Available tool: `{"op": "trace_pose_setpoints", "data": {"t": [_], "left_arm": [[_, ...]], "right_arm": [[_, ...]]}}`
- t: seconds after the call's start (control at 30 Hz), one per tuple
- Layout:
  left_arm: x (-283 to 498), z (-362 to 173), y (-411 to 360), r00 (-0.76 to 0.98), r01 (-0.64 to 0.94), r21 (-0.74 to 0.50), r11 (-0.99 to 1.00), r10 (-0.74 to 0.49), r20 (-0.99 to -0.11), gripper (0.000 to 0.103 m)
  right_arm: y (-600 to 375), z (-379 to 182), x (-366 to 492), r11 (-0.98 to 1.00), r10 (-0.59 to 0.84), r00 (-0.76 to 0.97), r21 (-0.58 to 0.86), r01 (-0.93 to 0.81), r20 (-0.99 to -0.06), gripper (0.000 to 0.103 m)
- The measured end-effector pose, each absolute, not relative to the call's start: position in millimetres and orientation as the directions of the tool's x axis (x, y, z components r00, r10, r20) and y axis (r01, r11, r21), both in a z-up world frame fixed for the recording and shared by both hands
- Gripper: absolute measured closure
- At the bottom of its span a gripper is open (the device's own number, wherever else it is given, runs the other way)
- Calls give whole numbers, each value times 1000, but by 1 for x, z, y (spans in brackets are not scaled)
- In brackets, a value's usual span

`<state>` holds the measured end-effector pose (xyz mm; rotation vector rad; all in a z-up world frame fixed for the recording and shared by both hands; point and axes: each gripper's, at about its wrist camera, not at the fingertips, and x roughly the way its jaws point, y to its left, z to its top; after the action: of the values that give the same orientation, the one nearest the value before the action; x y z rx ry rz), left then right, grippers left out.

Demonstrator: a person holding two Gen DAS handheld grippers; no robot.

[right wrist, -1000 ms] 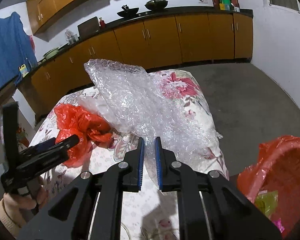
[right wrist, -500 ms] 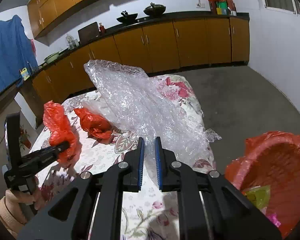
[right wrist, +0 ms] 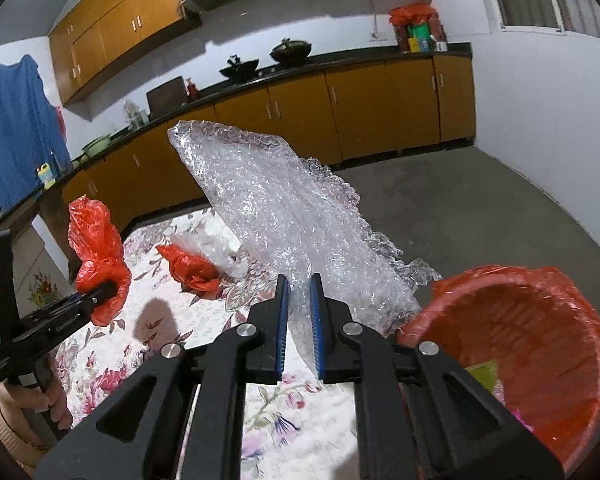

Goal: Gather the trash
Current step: 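Carry the red bag and bubble wrap to the basket and release them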

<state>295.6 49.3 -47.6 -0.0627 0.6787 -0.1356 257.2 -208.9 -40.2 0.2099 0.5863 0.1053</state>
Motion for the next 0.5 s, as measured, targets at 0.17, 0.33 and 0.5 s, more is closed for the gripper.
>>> {"op": "trace_pose_setpoints", "data": {"t": [0.17,0.33,0.5], "left_arm": [[279,-29,15,775,197,-100,975,-218,-594,75],[260,-12,-18,769,290,-100,952,-294,-567,75],[245,-2,-54,749,377,-104,920,-369,-551,75]], "right_arm": [[-230,-24,234,974,115,857,227,2,-503,91],[-251,-8,209,970,67,883,239,52,-464,91],[-272,0,185,961,17,897,255,107,-441,91]]}}
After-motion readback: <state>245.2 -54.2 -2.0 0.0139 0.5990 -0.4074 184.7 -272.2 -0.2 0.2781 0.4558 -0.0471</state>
